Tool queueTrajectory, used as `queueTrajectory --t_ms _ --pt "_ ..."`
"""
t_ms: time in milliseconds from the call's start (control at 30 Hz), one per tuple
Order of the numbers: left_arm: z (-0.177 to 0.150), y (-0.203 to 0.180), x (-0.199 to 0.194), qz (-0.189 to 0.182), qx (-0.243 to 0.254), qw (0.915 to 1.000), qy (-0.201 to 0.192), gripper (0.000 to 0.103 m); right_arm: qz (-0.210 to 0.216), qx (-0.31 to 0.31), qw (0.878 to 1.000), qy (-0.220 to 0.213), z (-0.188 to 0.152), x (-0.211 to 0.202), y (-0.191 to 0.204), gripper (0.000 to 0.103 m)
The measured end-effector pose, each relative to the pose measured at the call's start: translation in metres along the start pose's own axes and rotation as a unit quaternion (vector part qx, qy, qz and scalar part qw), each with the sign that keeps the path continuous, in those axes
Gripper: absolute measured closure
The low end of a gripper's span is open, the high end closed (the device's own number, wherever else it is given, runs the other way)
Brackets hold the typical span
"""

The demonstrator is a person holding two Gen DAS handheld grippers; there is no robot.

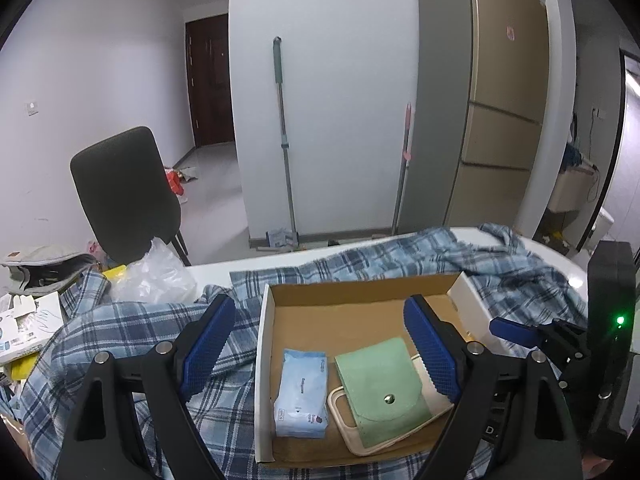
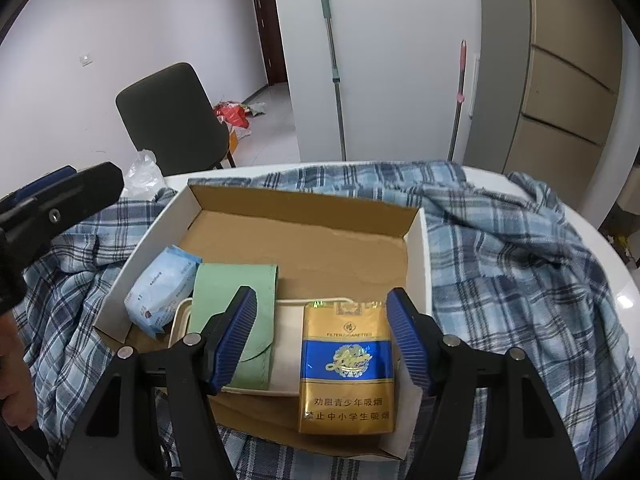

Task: Organize soft objects
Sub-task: 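Lower both items into the box and open both tools, then raise both tools out of the box and return over the table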

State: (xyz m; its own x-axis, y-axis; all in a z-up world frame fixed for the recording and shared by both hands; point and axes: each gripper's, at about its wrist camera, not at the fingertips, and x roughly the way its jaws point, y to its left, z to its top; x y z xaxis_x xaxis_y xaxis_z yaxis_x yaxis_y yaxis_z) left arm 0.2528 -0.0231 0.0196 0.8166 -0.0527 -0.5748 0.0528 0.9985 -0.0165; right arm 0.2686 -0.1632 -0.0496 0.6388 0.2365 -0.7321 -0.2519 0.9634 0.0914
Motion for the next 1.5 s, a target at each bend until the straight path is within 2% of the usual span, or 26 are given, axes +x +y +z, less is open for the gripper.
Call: queueTrajectory --t_ms 200,300,433,533,700,800,867,1033,1067,1100,1133,1167,1367,1500 --pt "0.013 0.003 -0.036 -0.013 -0.017 0.9989 -0.042 0.015 -0.007 -0.009 0.998 -0.056 0.012 -0.034 -0.001 0.036" --pt "0.023 0.003 -0.063 -0.008 -0.017 0.9968 -0.078 0.015 -0.016 -0.014 0.996 -0.081 0.021 -0.054 -0.002 0.036" --pt "0.04 0.001 -0.104 0.0 -0.022 0.9917 -0.126 0.015 -0.008 -0.014 0.994 -0.104 0.032 -0.082 0.0 0.036" --pt "0.048 0.001 -0.142 -0.012 -0.034 0.9866 -0.159 0.015 -0.006 -0.021 0.992 -0.127 0.035 -0.11 0.004 0.036" --pt "0.044 -0.005 -0.193 0.003 -0.005 0.9809 -0.195 0.015 0.002 -0.024 0.986 -0.164 0.03 -0.165 0.006 0.036" --pt "0.035 -0.007 -0.222 0.009 -0.005 0.9758 -0.219 0.015 0.003 -0.028 0.981 -0.193 0.021 -0.199 0.007 0.036" --pt "0.028 -0.009 -0.239 0.003 -0.006 0.9738 -0.227 0.015 0.006 -0.03 0.978 -0.208 0.014 -0.217 0.008 0.032" --pt "0.009 -0.015 -0.265 -0.009 -0.002 0.9723 -0.234 0.014 0.011 -0.034 0.97 -0.239 -0.007 -0.252 0.014 0.031" --pt "0.005 -0.018 -0.27 -0.015 0.003 0.9725 -0.232 0.012 0.014 -0.033 0.97 -0.242 -0.011 -0.256 0.014 0.029" --pt "0.002 -0.019 -0.272 -0.019 0.005 0.9727 -0.231 0.004 0.018 -0.033 0.969 -0.243 -0.016 -0.26 0.014 0.026" --pt "-0.003 -0.019 -0.276 -0.022 0.003 0.9726 -0.231 0.0 0.02 -0.035 0.969 -0.244 -0.02 -0.262 0.015 0.021" --pt "-0.01 -0.018 -0.278 -0.019 -0.006 0.9725 -0.232 0.0 0.02 -0.036 0.968 -0.247 -0.025 -0.264 0.015 0.016" --pt "-0.044 -0.014 -0.279 -0.02 -0.022 0.974 -0.225 0.0 0.011 -0.053 0.965 -0.257 -0.056 -0.264 0.021 0.002" --pt "-0.062 -0.01 -0.271 -0.018 -0.024 0.9745 -0.222 0.0 0.008 -0.04 0.968 -0.248 -0.076 -0.25 0.019 0.0"
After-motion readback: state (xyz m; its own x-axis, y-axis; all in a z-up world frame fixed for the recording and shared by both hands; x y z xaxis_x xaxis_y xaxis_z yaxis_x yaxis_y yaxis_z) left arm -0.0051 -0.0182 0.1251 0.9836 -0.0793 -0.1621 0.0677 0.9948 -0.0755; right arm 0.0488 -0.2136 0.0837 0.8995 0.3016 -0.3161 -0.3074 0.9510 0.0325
